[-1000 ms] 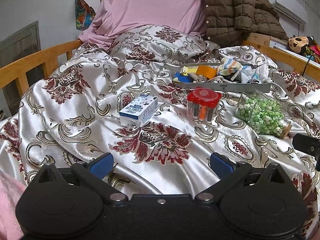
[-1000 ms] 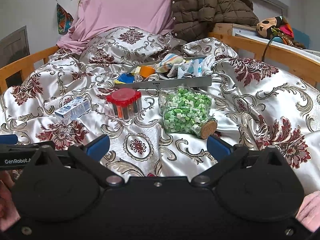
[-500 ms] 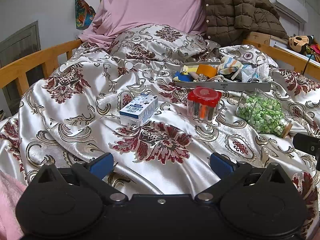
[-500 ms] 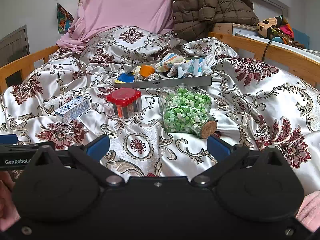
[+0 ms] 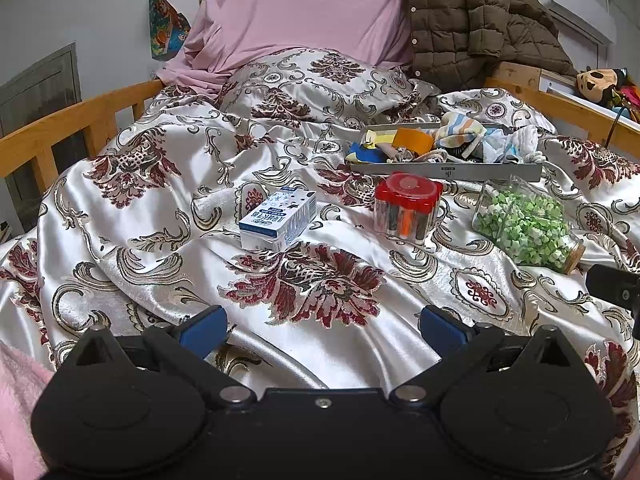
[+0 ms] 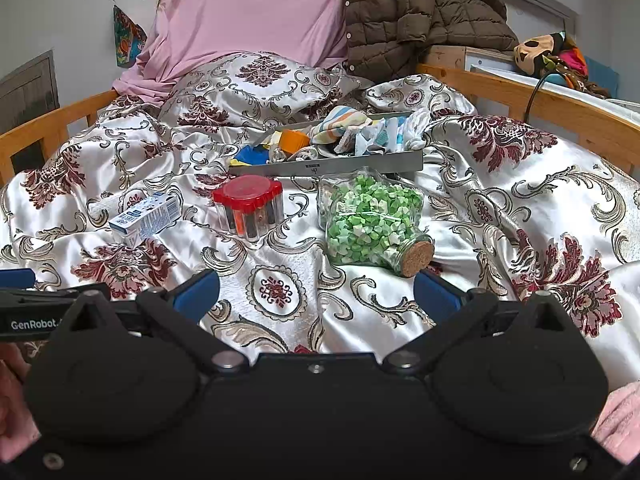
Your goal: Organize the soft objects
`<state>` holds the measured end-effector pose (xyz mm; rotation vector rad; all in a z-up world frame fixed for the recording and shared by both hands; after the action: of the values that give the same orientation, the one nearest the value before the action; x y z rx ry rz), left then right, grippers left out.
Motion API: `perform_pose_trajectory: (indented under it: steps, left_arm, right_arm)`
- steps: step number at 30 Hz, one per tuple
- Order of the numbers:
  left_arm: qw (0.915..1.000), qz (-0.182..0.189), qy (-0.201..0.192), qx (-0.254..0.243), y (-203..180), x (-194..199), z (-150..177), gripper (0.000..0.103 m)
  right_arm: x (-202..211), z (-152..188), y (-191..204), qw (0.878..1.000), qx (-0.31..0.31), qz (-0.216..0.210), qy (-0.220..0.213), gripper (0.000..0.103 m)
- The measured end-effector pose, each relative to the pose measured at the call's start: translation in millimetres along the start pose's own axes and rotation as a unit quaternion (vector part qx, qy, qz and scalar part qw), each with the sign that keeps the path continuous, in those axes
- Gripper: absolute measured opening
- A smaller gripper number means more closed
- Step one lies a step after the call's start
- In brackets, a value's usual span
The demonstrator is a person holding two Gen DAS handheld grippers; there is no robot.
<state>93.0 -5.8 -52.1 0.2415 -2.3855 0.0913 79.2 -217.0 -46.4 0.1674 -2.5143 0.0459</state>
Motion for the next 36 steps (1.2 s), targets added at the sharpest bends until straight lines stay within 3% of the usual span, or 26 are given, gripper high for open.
perform_pose_trajectory:
  steps: [36]
  left_arm:
    - [1.0,-0.004,0.006,-0.003,1.2,-2.2,3.7,0.102]
  right_arm:
    - [0.4,-0.1,0.3,1.0,0.0,0.0,0.0,0.102]
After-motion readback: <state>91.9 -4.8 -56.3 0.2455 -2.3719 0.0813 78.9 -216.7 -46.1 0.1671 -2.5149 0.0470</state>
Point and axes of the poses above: each gripper's, at about its wrist camera, not at the fingertips, and x roughly against the way its jaws point, y to its left, z to its underside, the point moved 4 cm from there along -x, roughly the way its jaws point, and after that the axes turned 8 degrees about y, right-handed, at the moved point
